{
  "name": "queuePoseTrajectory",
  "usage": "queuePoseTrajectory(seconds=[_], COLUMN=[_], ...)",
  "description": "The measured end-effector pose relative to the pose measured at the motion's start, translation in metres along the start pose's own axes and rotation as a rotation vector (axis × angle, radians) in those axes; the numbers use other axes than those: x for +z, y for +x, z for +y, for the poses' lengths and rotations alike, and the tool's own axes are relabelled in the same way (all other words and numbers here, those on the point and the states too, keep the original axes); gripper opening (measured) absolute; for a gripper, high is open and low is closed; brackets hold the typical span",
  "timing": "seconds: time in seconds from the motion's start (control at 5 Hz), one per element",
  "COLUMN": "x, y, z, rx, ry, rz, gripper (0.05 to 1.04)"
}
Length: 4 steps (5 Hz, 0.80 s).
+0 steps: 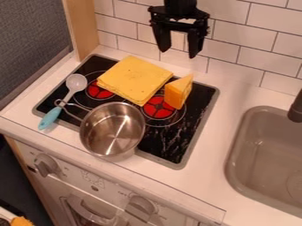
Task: Move the cheese in the top right of the burner
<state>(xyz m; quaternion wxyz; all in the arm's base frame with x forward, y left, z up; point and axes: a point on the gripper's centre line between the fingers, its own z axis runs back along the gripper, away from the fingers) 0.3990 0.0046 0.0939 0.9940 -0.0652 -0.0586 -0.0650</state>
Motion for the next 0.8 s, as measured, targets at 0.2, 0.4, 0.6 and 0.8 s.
queuePoseTrajectory(seconds=[0.2, 0.4, 0.6, 0.8], x=[-0.0049, -0.0044, -0.005, -0.0044], y=[-0.0046, -0.0044, -0.0045, -0.0044], z=[0.0092, 0.0088, 0.0088, 0.0088], rx=[-0.027, -0.03, -0.03, -0.03], ry=[0.059, 0.061, 0.06, 0.061], rz=[0.018, 0.017, 0.019, 0.017], gripper=[1.001, 1.001, 1.001, 1.001])
